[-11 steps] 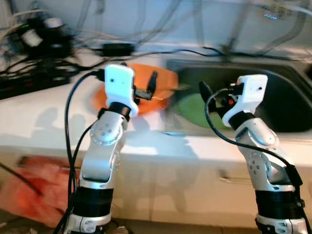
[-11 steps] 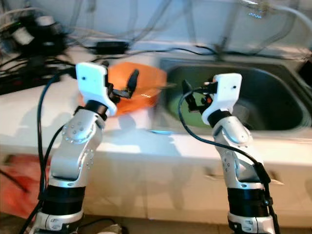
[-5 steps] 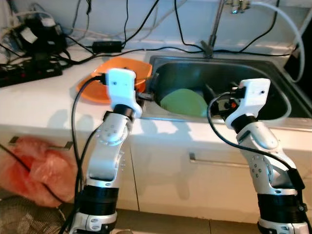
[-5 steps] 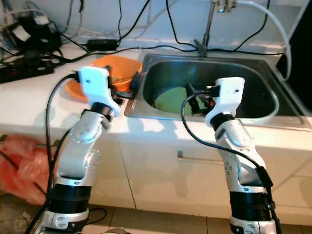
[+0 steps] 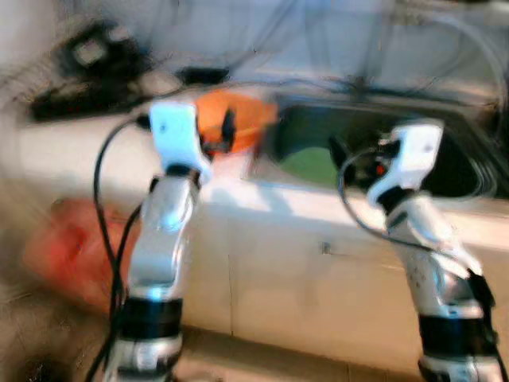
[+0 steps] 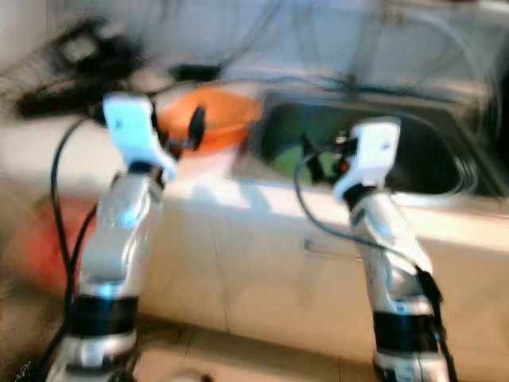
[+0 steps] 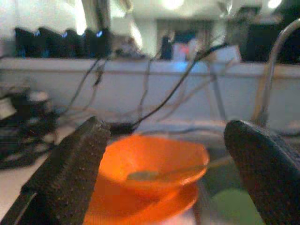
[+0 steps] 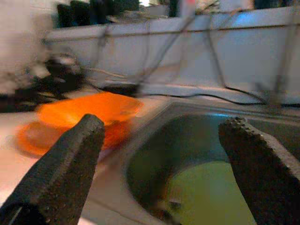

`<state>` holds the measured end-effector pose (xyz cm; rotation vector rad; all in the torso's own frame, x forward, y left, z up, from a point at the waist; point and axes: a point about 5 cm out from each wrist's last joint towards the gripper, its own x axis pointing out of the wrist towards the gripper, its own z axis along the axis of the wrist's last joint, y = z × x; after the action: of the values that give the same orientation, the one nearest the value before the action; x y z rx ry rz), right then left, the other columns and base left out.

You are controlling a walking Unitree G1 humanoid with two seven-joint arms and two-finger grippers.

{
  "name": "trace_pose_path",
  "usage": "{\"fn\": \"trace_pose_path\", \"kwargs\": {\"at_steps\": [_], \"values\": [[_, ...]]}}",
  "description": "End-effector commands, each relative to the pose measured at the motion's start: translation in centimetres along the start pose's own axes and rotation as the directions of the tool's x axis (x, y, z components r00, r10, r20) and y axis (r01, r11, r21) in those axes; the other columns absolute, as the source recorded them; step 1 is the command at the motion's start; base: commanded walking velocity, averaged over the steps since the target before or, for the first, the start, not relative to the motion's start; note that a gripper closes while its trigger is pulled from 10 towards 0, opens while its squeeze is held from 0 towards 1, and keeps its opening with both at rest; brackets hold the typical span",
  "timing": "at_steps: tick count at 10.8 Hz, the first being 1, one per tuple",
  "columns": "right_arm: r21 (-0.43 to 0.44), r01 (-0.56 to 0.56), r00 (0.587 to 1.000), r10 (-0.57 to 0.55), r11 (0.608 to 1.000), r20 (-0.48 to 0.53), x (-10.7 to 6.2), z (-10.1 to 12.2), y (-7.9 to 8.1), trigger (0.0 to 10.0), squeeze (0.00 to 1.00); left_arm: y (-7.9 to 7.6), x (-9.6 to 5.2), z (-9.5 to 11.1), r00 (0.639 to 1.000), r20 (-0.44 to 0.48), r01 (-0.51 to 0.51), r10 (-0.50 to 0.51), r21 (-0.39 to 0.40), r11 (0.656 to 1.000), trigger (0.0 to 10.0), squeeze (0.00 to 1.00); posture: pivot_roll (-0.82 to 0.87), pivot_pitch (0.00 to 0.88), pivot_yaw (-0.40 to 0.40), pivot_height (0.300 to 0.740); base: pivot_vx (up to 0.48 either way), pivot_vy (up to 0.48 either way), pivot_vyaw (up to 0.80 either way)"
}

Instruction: Kitchen organization

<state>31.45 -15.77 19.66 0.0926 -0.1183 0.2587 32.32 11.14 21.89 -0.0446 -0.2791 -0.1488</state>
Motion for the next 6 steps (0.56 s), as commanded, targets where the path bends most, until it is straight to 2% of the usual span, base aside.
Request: {"fn": "trace_pose_path", "kwargs": {"at_steps": [1, 6], "values": [[-0.001, 0.01, 1.0, -0.01, 1.0, 0.016, 0.03, 0.34, -0.1, 10.0, 0.0, -0.53, 0.3, 0.66, 0.999, 0.021, 0.028, -0.028, 0.002, 1.0, 10.0, 0.0, 0.09, 0.0, 0.024, 0.74, 0.349, 0.0, 0.0], [-0.014, 0.024, 0.997, -0.023, 1.0, 0.07, 0.27, 1.32, 0.18, 10.0, 0.0, -0.64, 0.44, 0.48, 0.999, 0.003, 0.048, -0.048, 0.001, 0.999, 10.0, 0.0, 0.09, 0.0, 0.027, 0.74, 0.399, 0.0, 0.0]]}}
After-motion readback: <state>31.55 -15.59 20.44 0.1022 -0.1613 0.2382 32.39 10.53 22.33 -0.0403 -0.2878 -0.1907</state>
